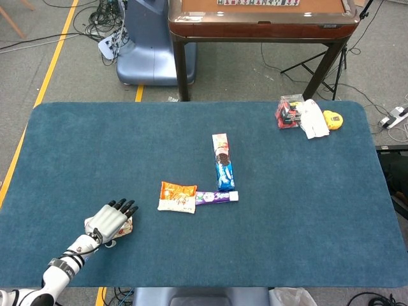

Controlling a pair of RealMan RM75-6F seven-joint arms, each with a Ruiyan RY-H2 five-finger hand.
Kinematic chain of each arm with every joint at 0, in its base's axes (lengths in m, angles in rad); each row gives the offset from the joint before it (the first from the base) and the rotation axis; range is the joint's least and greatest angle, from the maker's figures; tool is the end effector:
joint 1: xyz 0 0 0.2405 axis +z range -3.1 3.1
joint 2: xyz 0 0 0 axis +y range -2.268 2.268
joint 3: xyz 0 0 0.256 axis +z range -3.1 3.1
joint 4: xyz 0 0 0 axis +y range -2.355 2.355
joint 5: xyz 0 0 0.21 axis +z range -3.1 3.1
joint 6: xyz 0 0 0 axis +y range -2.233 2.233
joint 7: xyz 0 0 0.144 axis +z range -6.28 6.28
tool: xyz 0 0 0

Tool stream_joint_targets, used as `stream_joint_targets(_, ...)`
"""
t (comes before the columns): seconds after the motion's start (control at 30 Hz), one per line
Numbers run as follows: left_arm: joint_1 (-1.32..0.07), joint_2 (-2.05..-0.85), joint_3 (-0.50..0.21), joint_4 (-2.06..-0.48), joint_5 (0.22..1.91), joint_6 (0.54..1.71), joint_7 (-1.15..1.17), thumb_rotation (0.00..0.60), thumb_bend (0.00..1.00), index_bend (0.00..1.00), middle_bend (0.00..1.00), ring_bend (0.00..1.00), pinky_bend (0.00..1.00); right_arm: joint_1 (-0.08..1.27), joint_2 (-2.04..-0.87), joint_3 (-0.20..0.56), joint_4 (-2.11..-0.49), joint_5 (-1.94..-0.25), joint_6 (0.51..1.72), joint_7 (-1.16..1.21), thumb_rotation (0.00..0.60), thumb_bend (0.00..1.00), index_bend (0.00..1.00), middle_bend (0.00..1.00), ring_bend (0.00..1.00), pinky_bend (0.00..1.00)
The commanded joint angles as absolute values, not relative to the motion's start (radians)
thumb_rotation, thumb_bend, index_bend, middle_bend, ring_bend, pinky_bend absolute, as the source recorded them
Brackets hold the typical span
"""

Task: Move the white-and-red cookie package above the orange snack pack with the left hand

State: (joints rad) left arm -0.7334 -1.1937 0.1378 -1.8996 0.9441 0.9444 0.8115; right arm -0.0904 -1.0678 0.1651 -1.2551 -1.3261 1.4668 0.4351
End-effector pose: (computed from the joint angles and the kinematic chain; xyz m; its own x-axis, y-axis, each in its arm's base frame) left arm -0.2059 0.2559 0.0346 0.8081 0.3934 0.4384 0.5884 -0.5057 -0.6309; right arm -0.4137 -0.1336 0.2580 0.3705 0.1407 0.9181 -0.8947 0.3195 0.3121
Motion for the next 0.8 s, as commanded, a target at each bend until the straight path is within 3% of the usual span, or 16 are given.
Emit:
stream_joint_targets(0.03, -0.726, -1.2, 0.151, -1.878, 0.937, 0.933, 0.792, 0.6, 0.11, 0.0, 0.0, 0.0, 0.15, -0.09, -1.067, 0.165, -1.257, -1.326, 1.467, 0.433, 0.6, 0.28, 0.32, 0.3, 0.17, 0.32)
stream_joint_targets(0.8, -0.65, -1.265, 0.153, -1.723, 1.048, 0.976, 0.658, 0.6, 0.11, 0.0, 0.0, 0.0, 0.09, -0.088, -1.063, 0.162, -1.278, -1.329, 1.473, 0.415, 0.6, 0.28, 0.32, 0.3, 0.17, 0.32)
